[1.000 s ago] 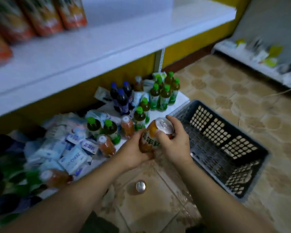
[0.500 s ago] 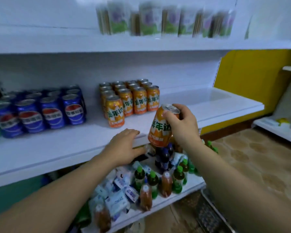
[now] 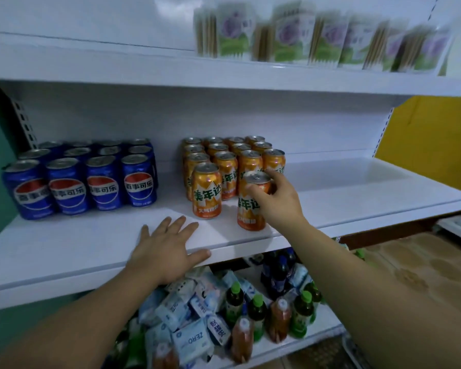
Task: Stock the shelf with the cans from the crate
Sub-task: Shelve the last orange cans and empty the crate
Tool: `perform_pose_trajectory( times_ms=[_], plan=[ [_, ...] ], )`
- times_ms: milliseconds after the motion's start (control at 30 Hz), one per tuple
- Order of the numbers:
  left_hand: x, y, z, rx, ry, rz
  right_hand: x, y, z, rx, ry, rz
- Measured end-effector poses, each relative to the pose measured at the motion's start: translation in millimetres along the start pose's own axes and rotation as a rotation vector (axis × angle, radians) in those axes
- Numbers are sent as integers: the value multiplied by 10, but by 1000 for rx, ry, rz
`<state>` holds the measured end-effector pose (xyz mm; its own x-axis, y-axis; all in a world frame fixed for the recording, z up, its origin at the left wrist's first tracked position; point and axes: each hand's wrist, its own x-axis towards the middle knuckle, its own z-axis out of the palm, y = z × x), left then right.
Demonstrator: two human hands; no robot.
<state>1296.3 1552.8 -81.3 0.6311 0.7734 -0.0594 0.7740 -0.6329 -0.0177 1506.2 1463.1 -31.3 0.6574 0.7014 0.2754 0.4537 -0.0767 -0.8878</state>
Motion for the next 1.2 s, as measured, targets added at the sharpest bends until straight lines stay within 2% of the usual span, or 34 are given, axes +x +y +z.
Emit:
perform_pose_trajectory(
  times_ms=[567,700,800,867,1067,1200],
  plan=[
    [2,3,44,37,40,0,368,18,570,42,-11,-83],
    [0,-3,50,32,45,5,287,-26,578,-75,24,-116],
    [11,-17,56,25,61,8,157,1,659,-221,-59,-107],
    [13,-12,60,23,61,12,112,12,737,-291,-56,-111],
    [11,-5,66,26,67,14,95,40,803,-331,6,-118],
    [5,-8,58,16,65,12,110,36,793,-346,-17,-120]
  ],
)
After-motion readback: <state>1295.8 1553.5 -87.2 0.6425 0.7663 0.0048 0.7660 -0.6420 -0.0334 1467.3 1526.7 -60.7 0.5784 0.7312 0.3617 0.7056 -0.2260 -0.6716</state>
